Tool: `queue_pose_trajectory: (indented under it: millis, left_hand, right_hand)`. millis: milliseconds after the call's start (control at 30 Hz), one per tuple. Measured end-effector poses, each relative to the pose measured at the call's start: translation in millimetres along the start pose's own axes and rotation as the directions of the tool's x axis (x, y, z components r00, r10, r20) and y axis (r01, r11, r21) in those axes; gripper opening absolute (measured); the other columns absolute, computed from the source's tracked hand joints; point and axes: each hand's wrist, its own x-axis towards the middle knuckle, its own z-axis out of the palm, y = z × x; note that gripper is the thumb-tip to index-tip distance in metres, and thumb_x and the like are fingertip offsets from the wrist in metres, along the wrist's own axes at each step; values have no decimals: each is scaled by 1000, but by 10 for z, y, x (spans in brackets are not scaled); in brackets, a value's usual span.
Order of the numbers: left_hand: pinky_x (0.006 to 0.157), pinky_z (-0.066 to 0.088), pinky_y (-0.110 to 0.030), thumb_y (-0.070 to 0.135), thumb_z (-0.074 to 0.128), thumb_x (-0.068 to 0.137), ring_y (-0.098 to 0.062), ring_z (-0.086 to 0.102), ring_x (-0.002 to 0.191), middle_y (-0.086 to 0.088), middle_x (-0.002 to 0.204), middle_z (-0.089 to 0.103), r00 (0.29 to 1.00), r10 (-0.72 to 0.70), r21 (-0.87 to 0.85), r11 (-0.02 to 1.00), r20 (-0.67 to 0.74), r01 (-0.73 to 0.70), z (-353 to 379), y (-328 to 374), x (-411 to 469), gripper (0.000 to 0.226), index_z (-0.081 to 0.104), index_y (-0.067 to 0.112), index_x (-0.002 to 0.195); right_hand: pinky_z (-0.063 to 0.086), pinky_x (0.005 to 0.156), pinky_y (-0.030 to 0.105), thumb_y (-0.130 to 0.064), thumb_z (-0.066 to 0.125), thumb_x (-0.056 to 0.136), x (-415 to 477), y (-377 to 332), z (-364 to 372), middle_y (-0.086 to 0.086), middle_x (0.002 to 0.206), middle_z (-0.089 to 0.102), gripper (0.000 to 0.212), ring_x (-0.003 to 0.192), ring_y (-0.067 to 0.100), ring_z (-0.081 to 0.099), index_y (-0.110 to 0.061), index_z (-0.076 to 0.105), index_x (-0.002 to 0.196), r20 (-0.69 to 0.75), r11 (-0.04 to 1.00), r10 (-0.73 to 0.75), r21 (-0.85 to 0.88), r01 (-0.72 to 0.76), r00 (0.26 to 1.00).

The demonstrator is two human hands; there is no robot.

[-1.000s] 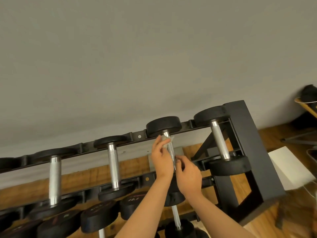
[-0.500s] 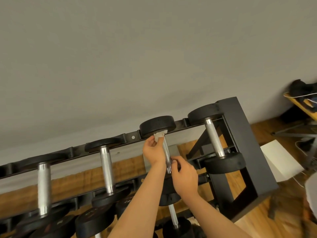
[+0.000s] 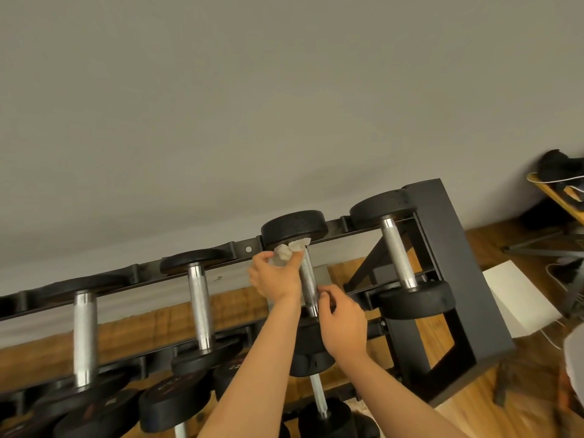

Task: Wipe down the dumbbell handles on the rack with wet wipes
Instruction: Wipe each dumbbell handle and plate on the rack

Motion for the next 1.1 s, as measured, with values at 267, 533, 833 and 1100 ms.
queue_pose_trajectory:
  millis: [267, 533, 833, 1100]
  left_hand:
    - [74, 48, -15, 8, 63, 93, -3, 59, 85, 2, 100, 65, 986, 31, -158, 987, 164, -5, -12, 31, -18, 11, 64, 15, 102]
    - [65, 51, -9, 18, 67, 91, -1, 62, 85, 9, 95, 67, 990, -22, -312, 948, 140, 66, 26, -39, -106, 18, 68, 11, 109]
    - [65, 48, -15, 23, 74, 85, -14, 65, 86, 1, 92, 69, 988, -85, -279, 953, 130, 119, 187, 43, -106, 20, 67, 13, 100]
    - [74, 55, -26, 29, 72, 87, -14, 66, 84, 0, 88, 70, 972, -88, -252, 957, 218, 143, 130, 3, -19, 13, 67, 16, 90]
  right_hand:
    - [55, 62, 31, -34, 43, 96, 2, -5, -2, -12, 80, 67, 26, 70, 4, 61, -28, 67, 105, 10, 1000, -1, -5, 1, 1000]
    - [53, 61, 29, -32, 44, 96, 10, -14, -7, -12, 77, 66, 24, 69, 4, 61, -28, 67, 102, 3, 1000, -23, -18, 23, 1000]
    - [52, 65, 25, -28, 47, 97, 11, -16, -29, -14, 81, 68, 22, 73, 2, 61, -29, 67, 106, 21, 999, -32, -20, 33, 999]
    - [48, 60, 19, -27, 47, 98, 8, -29, -30, -13, 77, 66, 21, 68, 1, 61, -27, 67, 106, 28, 999, -26, -18, 27, 999]
